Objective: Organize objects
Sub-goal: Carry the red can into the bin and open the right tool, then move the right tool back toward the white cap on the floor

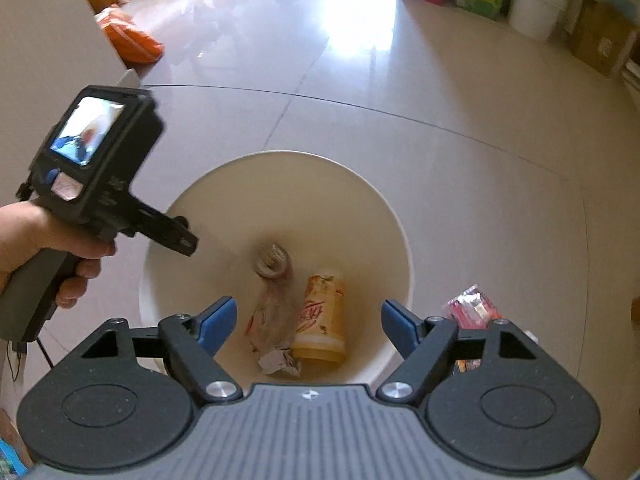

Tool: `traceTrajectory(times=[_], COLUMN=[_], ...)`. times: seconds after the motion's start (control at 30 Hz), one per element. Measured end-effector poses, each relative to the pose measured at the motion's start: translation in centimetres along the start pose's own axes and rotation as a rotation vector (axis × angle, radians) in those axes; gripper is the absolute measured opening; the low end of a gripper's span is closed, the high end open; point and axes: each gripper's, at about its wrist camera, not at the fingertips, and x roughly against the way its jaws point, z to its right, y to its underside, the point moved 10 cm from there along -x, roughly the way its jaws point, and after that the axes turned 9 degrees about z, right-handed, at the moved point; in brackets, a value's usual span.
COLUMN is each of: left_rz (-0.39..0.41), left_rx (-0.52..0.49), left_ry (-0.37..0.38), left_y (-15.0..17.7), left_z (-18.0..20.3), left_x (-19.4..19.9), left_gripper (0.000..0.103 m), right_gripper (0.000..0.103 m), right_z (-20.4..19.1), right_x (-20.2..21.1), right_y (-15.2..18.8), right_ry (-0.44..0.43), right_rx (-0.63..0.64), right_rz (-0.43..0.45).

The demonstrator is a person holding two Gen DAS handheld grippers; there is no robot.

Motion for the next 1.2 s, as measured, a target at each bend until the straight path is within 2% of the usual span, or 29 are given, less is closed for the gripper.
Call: traceTrajectory(times=[0.3, 0.53, 0.67, 1.0, 1.2], left_rz=[-0.004, -0.006, -0.001, 0.009, 0.015], left_rx=[-0.004, -0.005, 0.004, 0.013, 0.005], left_ry=[-0.003, -0.002, 0.0, -0.007, -0.012], left_y=[0.1, 0.0, 0.0, 0.2, 0.2], left_z=[0.0, 0.1, 0.0, -0.1, -0.2], left_x=[0.0, -0.1, -0.1, 0.0, 0.3], left_gripper=[0.008, 0.008, 0.008, 0.008, 0.009], right_gripper=[0.083, 0.083, 0.083, 0.083, 0.079], right_z=[4.2, 8.6, 11.3, 18.2, 21.2], right_x=[0.4, 1.2, 0.3, -7.2, -12.0], right_y=[1.9, 4.8, 7.2, 16.8, 21.4], right_ry=[0.059, 0.139, 0.193, 0.317, 0.344], right_rx=[-0.103, -0.173, -0.187, -0.206, -0.212], right_rz=[0.012, 0.012, 0.006, -0.136, -0.193])
